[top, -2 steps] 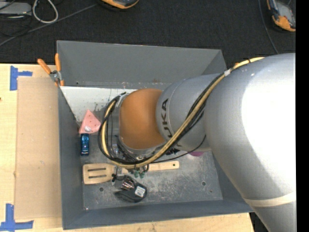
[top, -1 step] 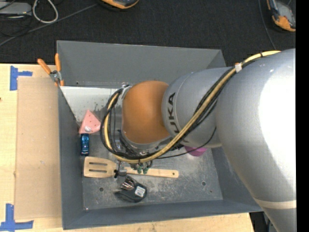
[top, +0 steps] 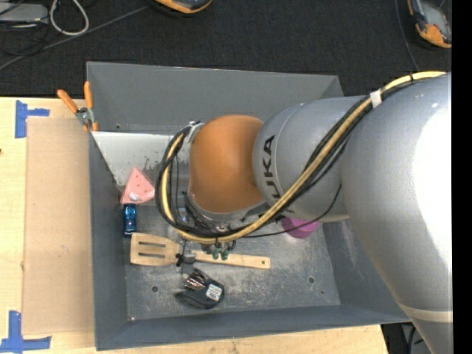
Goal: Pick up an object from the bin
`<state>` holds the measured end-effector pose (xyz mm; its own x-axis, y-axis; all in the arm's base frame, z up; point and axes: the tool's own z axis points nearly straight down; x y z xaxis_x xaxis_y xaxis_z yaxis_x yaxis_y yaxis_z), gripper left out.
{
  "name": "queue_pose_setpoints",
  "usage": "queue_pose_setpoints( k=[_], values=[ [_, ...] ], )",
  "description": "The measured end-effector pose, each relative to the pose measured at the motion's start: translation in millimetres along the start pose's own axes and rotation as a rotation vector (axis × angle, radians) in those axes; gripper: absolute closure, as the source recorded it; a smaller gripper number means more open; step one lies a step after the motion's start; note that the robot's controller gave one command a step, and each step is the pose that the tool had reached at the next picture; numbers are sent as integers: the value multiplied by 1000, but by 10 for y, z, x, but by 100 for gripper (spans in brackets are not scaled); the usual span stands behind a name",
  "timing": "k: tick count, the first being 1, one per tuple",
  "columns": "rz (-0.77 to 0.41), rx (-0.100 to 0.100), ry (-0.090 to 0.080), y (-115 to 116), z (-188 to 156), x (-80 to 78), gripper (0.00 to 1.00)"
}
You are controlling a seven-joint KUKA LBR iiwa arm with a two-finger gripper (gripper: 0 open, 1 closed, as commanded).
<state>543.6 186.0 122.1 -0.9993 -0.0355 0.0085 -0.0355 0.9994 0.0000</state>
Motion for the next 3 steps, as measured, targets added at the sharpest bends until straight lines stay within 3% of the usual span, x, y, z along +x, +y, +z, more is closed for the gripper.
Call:
queue_pose_setpoints(
  k=[2,3],
  values=[
    [5,-1,0,-8,-218,0,100],
    [7,2,9,-16,-410,20,100]
  ],
)
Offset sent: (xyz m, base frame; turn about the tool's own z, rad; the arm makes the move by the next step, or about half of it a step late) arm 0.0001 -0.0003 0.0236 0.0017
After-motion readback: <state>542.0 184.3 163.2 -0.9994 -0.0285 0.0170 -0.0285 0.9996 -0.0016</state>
